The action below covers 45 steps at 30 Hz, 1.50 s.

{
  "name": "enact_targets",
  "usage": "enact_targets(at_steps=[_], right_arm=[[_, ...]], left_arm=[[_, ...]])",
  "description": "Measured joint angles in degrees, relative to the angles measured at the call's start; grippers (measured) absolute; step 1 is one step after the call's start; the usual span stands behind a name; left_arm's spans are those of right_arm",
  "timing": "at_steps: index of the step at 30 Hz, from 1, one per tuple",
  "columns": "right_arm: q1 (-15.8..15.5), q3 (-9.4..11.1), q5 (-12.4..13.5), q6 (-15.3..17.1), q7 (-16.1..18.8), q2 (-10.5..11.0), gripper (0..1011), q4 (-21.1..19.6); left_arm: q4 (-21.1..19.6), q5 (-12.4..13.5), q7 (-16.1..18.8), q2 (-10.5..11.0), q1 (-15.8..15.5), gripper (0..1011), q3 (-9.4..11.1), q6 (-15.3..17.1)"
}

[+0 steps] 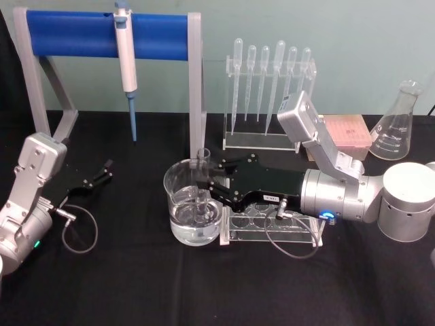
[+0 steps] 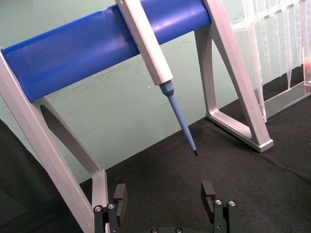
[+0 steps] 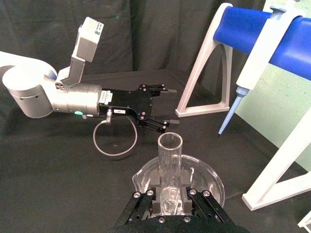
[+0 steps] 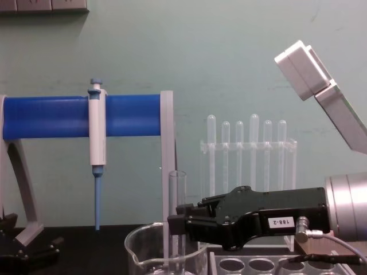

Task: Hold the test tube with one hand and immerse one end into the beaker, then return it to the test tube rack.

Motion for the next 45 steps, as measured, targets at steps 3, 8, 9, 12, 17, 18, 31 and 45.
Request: enact_targets(at_steps=[3,8,9,12,17,18,31,45], right_arm=[[0.01,-0.02,0.01,-0.01,0.00,0.01,238,-0.02],[0.03,-0.05,0.02,-0.04,-0.02,0.03,238,-0.04],[0.04,-0.06,0.02,-0.05,-0.02,0.03,238,-0.05],[0.05,-0.07,0.02,-0.06,-0.03,0.05,238,-0.06],[0.07,-0.07,0.02,-0.10,-0.06,0.06,238,-0.09],[0.07,-0.07,0.02,-0.10,-0.07,0.07,238,-0.09],[0.07,-0.07,0.02,-0.10,-0.10,0.07,238,-0.09],[0.07,-0.07,0.02,-0.10,-0.10,0.07,238,-0.09]], left_arm=[[0.00,0.01,0.00,0.00,0.00,1000,0.00,0.00],[0.00,0.00,0.00,0.00,0.00,1000,0.00,0.00],[0.00,0.00,0.00,0.00,0.00,1000,0.00,0.00],[0.00,0.00,0.00,0.00,0.00,1000,0.00,0.00],[0.00,0.00,0.00,0.00,0.00,1000,0.00,0.00],[0.00,0.00,0.00,0.00,0.00,1000,0.00,0.00],[0.00,0.00,0.00,0.00,0.00,1000,0.00,0.00],[0.00,0.00,0.00,0.00,0.00,1000,0.00,0.00]])
